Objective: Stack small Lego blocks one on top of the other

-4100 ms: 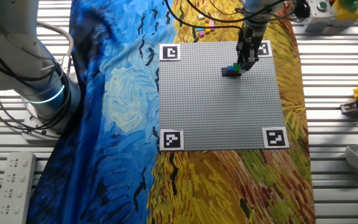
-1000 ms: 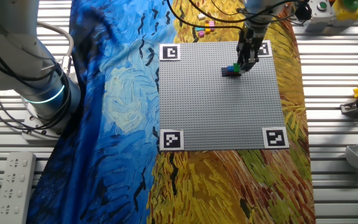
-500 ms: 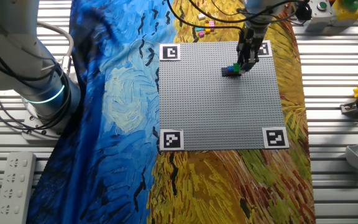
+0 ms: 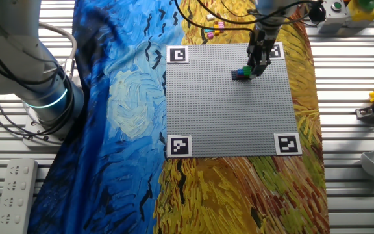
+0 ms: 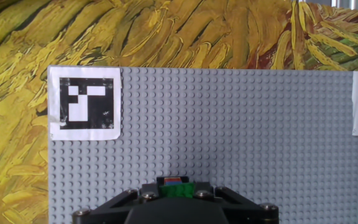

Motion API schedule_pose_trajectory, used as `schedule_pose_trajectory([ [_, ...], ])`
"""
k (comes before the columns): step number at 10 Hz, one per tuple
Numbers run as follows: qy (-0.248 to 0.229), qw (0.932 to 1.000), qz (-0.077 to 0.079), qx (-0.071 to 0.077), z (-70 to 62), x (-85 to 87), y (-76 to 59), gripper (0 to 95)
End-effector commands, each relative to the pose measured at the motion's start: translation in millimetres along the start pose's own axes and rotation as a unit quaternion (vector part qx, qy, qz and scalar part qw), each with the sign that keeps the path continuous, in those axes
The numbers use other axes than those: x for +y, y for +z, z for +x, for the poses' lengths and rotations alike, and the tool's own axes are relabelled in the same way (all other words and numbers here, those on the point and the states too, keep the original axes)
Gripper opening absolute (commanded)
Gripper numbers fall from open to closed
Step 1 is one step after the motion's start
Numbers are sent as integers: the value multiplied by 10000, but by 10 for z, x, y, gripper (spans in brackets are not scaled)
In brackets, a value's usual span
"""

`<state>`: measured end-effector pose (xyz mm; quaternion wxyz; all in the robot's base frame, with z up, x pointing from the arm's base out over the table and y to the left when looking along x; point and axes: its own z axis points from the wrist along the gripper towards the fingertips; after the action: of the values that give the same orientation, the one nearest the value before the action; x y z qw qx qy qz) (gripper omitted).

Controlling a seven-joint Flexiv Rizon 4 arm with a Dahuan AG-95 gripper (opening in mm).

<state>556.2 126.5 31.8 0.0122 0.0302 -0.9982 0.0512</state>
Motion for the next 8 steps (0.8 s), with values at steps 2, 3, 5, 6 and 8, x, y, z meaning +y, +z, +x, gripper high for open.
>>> schedule_pose_trajectory([
  [2,-45,9999,-102,-5,-9,9,-68,380],
  [3,-53,9999,-124,6,-24,17,-105,380],
  [5,-70,9999,-151,32,-55,34,-173,380],
  [6,-166,9997,-157,46,-64,32,-213,380],
  [8,-312,9991,-289,60,-44,-16,-235,380],
])
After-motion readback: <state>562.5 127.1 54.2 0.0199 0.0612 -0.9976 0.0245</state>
